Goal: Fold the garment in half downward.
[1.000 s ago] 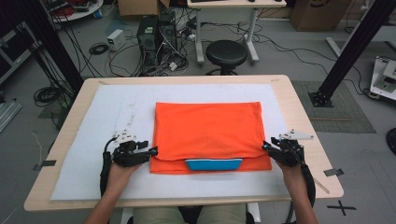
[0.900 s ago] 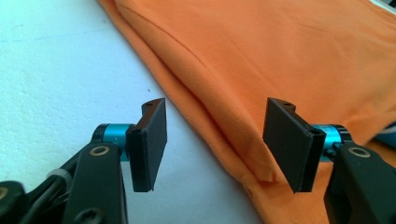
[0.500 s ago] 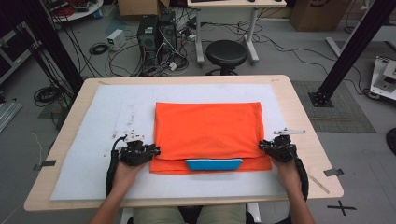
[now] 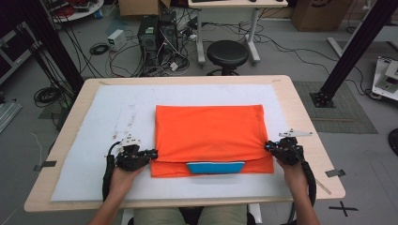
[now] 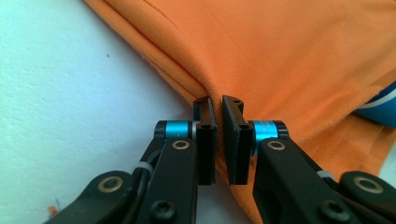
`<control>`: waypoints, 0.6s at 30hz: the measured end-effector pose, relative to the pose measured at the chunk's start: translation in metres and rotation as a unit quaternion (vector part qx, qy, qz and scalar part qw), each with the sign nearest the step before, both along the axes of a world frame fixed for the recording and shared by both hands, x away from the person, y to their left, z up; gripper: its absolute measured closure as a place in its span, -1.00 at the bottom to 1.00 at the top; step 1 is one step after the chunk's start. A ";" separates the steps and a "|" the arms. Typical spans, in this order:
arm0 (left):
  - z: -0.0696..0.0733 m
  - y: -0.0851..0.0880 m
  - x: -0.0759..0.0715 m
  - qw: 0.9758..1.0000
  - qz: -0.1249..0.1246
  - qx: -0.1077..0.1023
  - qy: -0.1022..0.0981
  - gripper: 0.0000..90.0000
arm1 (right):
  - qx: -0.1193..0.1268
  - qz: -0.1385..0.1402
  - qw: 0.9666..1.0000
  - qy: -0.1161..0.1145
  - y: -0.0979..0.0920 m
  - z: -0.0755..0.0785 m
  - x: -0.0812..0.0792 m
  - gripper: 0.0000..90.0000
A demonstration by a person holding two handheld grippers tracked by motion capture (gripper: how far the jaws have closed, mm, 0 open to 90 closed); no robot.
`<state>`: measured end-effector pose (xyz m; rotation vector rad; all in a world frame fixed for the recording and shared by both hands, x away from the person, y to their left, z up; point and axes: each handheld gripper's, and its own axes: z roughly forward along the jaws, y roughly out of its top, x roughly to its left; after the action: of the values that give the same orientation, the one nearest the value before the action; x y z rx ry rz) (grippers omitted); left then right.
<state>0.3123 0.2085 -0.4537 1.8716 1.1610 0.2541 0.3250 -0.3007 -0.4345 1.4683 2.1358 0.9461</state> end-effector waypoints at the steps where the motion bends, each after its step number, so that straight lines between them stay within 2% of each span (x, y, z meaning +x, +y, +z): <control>1: 0.000 0.000 0.001 1.000 0.002 -0.002 -0.007 0.84 | -0.002 -0.001 1.000 -0.001 0.000 -0.002 0.001 0.86; 3: 0.001 0.000 0.002 1.000 0.012 0.006 -0.011 0.76 | 0.003 -0.005 1.000 0.003 0.000 -0.005 0.004 0.79; 6: 0.000 0.004 0.002 1.000 0.024 -0.002 0.004 0.25 | 0.018 -0.013 0.999 0.029 -0.001 -0.011 0.008 0.29; 7: -0.001 0.005 0.002 1.000 0.018 -0.003 0.013 0.17 | 0.026 -0.016 0.999 0.031 -0.001 -0.013 0.007 0.27; 9: -0.002 0.003 -0.001 1.000 0.016 0.000 0.009 0.10 | 0.026 -0.015 0.999 0.029 -0.002 -0.013 0.005 0.28; 10: -0.002 0.002 -0.001 1.000 0.014 0.004 0.008 0.11 | 0.023 -0.014 0.999 0.027 -0.001 -0.013 0.004 0.31; 11: -0.002 0.001 -0.001 1.000 0.009 0.006 0.009 0.21 | 0.016 -0.015 0.999 0.025 0.000 -0.013 0.003 0.41; 12: -0.002 0.000 -0.002 1.000 -0.002 0.008 0.009 0.51 | 0.014 -0.010 1.000 0.024 0.000 -0.013 0.003 0.64; 13: -0.002 -0.002 -0.003 1.000 -0.003 0.013 0.007 0.72 | 0.026 0.002 0.999 0.031 0.001 -0.013 0.003 0.80; 14: 0.000 -0.003 -0.004 1.000 -0.005 0.018 0.003 0.86 | 0.019 0.005 0.999 0.027 0.002 -0.012 0.002 0.84; 16: 0.001 -0.002 -0.003 1.000 -0.010 0.019 0.006 0.89 | 0.010 0.008 1.000 0.028 0.003 -0.010 0.002 0.88; 18: 0.003 0.004 -0.002 1.000 -0.018 0.005 0.011 0.89 | 0.010 0.007 1.000 0.023 0.001 -0.006 0.000 0.89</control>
<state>0.3104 0.2128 -0.4511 1.9068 1.1414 0.2200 0.3248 -0.2998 -0.4403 1.5007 2.1768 0.9508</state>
